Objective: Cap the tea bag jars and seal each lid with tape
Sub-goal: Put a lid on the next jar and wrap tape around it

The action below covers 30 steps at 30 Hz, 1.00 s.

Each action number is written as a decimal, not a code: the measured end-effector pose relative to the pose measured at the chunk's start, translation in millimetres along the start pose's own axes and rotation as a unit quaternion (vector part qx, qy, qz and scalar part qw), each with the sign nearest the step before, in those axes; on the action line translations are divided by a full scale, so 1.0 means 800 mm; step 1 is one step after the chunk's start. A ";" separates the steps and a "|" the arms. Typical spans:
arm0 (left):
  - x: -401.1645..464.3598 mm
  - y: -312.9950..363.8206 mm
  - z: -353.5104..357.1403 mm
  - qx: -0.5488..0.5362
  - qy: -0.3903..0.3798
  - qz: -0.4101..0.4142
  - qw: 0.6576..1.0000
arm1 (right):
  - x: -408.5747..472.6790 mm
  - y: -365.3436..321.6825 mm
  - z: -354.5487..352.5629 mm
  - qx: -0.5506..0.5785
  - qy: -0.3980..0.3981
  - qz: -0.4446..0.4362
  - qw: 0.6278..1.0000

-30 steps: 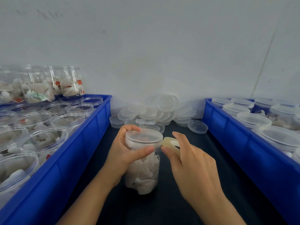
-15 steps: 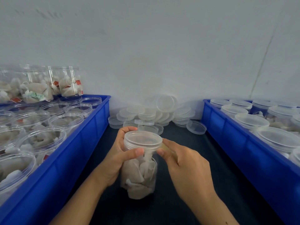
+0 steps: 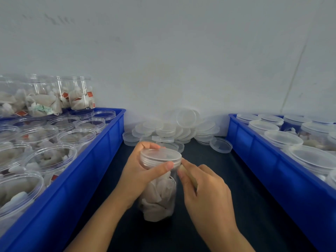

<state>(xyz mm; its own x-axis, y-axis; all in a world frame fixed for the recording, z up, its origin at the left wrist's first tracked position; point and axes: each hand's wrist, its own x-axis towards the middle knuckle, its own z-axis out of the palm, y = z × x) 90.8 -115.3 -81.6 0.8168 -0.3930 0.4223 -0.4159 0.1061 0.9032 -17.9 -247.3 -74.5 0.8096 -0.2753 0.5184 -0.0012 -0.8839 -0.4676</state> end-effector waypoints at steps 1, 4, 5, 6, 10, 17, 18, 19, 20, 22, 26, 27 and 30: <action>0.000 -0.002 -0.003 -0.012 -0.001 -0.001 1.000 | -0.001 -0.002 0.000 0.004 0.002 -0.008 1.000; 0.000 -0.006 -0.014 -0.036 -0.022 -0.009 0.999 | -0.003 -0.005 0.001 0.023 0.000 -0.014 1.000; 0.000 -0.007 -0.016 -0.045 -0.031 -0.012 0.998 | -0.003 -0.005 0.001 0.032 -0.010 -0.008 0.999; 0.000 -0.008 -0.019 -0.053 -0.037 -0.016 0.998 | -0.002 -0.004 0.000 0.041 -0.022 0.001 0.999; 0.000 -0.009 -0.024 -0.076 -0.057 -0.029 0.995 | 0.009 0.005 -0.003 0.100 -0.094 0.036 0.990; 0.000 -0.013 -0.025 -0.103 -0.078 -0.044 0.991 | 0.016 0.012 0.002 0.216 -0.155 0.041 0.963; 0.000 -0.014 -0.025 -0.103 -0.080 -0.045 0.990 | 0.016 0.012 0.002 0.228 -0.156 0.042 0.960; 0.000 -0.014 -0.025 -0.103 -0.083 -0.045 0.990 | 0.016 0.011 0.002 0.241 -0.153 0.046 0.957; 0.000 -0.013 -0.025 -0.103 -0.087 -0.044 0.990 | 0.015 0.011 0.002 0.250 -0.144 0.049 0.956; 0.000 -0.014 -0.024 -0.103 -0.093 -0.042 0.989 | 0.014 0.011 0.001 0.236 -0.115 0.051 0.964; -0.001 -0.015 -0.024 -0.114 -0.080 -0.049 0.989 | 0.012 0.007 -0.004 0.160 -0.067 0.032 0.984; -0.001 -0.015 -0.025 -0.114 -0.076 -0.051 0.989 | 0.011 0.006 -0.006 0.155 -0.059 0.029 0.986; 0.000 -0.015 -0.025 -0.114 -0.071 -0.054 0.989 | 0.010 0.004 -0.007 0.135 -0.059 0.015 0.989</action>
<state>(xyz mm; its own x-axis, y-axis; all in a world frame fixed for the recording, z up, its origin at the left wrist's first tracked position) 103.9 -98.0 -91.3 0.7802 -0.5366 0.3215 -0.2143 0.2535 0.9433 -14.6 -254.6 -68.0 0.8745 -0.2406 0.4212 0.1165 -0.7387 -0.6639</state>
